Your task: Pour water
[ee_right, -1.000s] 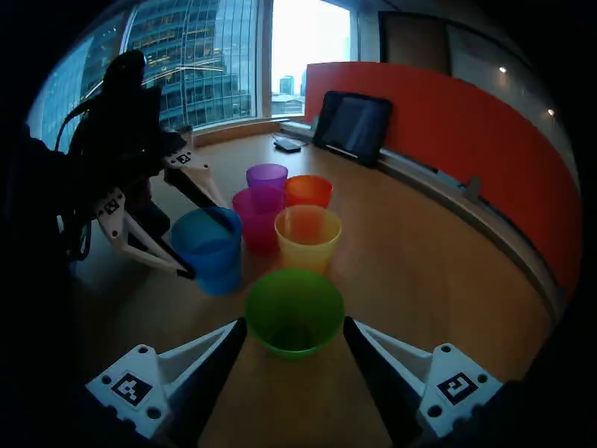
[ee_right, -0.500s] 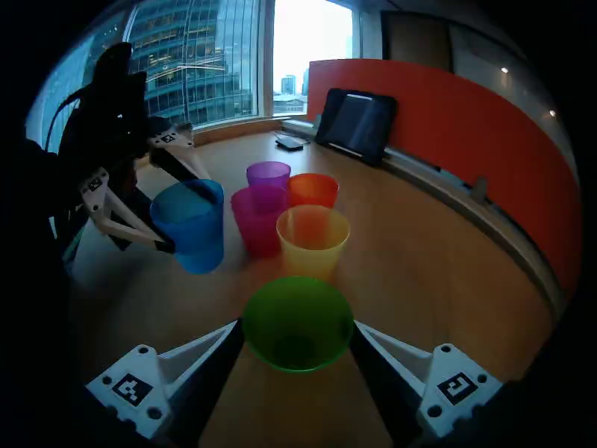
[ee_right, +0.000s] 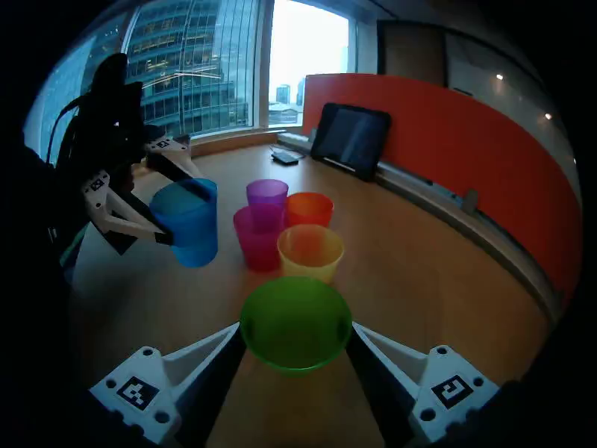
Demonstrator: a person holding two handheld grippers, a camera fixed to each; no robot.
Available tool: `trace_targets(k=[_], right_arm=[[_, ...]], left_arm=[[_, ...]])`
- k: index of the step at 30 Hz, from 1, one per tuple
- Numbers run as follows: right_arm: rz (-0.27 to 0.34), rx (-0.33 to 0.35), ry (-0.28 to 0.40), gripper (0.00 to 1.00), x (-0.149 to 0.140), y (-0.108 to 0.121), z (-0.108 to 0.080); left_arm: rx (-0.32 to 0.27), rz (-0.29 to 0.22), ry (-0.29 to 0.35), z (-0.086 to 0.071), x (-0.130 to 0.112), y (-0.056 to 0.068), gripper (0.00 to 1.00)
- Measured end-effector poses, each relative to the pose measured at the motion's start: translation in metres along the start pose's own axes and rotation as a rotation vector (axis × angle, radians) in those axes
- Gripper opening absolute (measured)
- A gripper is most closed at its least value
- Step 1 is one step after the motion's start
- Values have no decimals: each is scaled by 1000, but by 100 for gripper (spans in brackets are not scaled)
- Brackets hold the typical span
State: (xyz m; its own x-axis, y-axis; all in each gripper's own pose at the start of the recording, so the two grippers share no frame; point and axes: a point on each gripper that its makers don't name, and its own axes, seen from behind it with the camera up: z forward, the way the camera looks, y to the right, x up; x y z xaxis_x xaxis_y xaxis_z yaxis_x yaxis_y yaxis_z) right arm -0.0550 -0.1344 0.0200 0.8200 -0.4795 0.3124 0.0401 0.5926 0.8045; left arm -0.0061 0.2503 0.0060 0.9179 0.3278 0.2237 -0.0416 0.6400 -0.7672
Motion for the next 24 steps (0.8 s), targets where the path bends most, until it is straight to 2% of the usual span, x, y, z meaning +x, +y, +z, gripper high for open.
trace_targets(k=[9,24], right_arm=[[-7,-23,103,91,42,-9,-26],[0,-72,322,91,116,-20,-55]], left_arm=[[40,0,71,-22,21,-7,87],[125,-7,200,-61,65,-31,87]])
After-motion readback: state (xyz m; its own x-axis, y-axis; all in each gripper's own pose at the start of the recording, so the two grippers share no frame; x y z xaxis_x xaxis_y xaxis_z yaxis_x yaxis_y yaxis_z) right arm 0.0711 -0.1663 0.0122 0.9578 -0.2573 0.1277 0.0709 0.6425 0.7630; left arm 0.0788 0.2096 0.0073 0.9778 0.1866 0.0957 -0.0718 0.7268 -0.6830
